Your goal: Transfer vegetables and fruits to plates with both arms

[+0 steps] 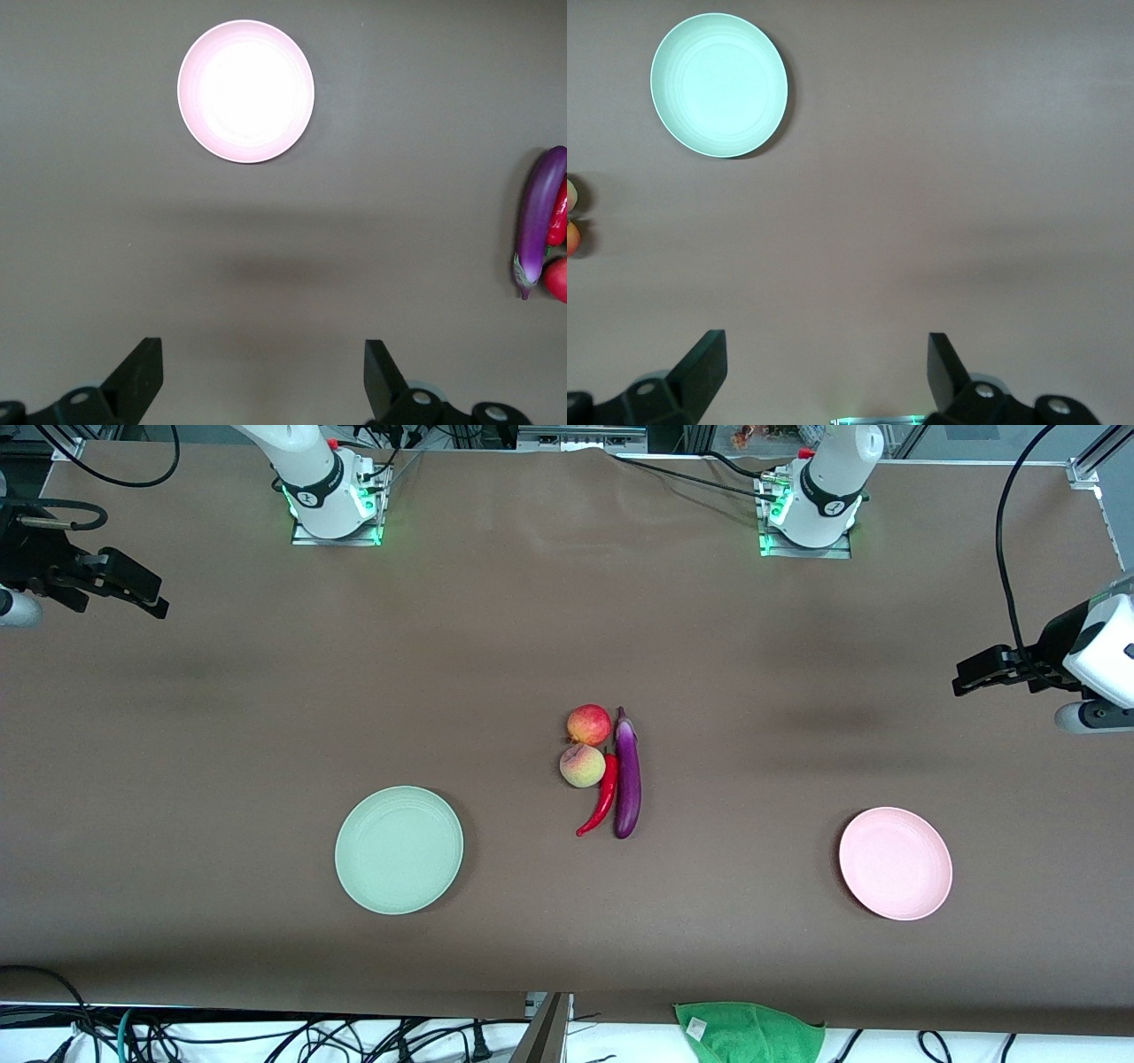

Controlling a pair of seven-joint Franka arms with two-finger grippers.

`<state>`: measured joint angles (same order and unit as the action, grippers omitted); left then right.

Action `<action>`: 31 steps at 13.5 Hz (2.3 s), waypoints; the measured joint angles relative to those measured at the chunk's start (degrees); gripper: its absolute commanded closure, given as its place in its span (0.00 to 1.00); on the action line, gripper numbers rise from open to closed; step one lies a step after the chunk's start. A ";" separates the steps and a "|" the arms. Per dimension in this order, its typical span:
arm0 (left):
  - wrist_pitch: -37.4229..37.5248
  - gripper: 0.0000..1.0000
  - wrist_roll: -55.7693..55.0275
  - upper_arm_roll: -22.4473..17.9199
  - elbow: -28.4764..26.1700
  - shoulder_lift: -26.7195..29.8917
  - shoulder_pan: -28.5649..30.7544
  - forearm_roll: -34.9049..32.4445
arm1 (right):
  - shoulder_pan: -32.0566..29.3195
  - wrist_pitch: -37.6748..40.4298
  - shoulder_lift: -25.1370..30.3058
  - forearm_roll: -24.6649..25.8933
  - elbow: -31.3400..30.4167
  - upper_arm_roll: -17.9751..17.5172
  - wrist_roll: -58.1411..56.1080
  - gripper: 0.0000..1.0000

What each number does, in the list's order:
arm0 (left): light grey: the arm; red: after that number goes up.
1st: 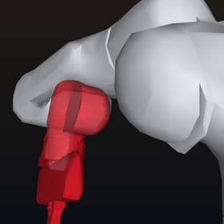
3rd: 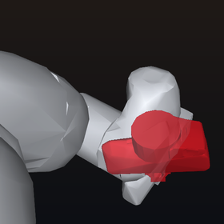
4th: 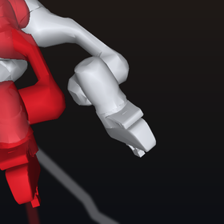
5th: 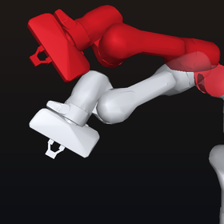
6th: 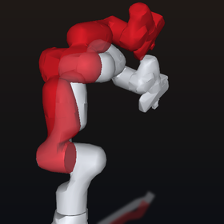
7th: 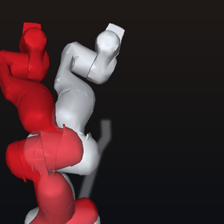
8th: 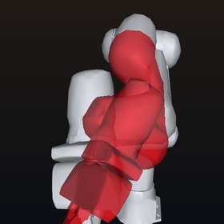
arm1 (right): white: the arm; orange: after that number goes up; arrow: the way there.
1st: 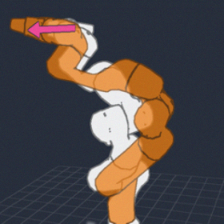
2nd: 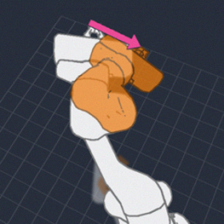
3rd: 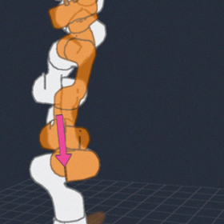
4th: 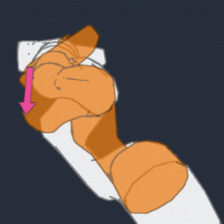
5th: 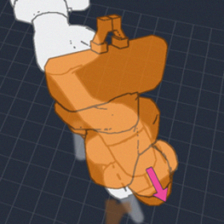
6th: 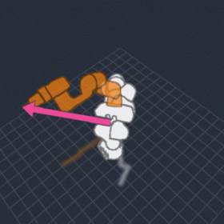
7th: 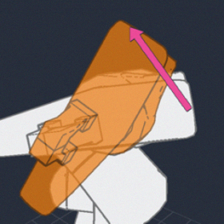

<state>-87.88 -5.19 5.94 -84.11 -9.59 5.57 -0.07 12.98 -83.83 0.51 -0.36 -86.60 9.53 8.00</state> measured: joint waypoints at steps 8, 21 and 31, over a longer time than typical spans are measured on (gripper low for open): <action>-11.94 0.00 -1.01 1.43 -5.51 -4.92 -2.60 0.36 | 0.44 -0.05 0.00 -0.12 0.00 -0.19 0.00 0.00; -40.31 0.00 -21.74 4.70 -5.89 -25.73 -16.51 1.31 | 3.36 -1.99 -0.13 -0.13 0.02 -0.35 0.04 0.00; -46.51 0.00 -27.82 5.09 -5.74 -32.11 -25.42 -5.42 | 3.77 -2.19 -0.88 -0.13 0.02 -0.27 0.05 0.00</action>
<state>-134.38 -33.01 11.03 -89.85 -41.70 -19.85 -5.49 16.75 -86.02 -0.37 -0.49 -86.58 9.26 8.05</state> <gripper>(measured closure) 0.000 0.000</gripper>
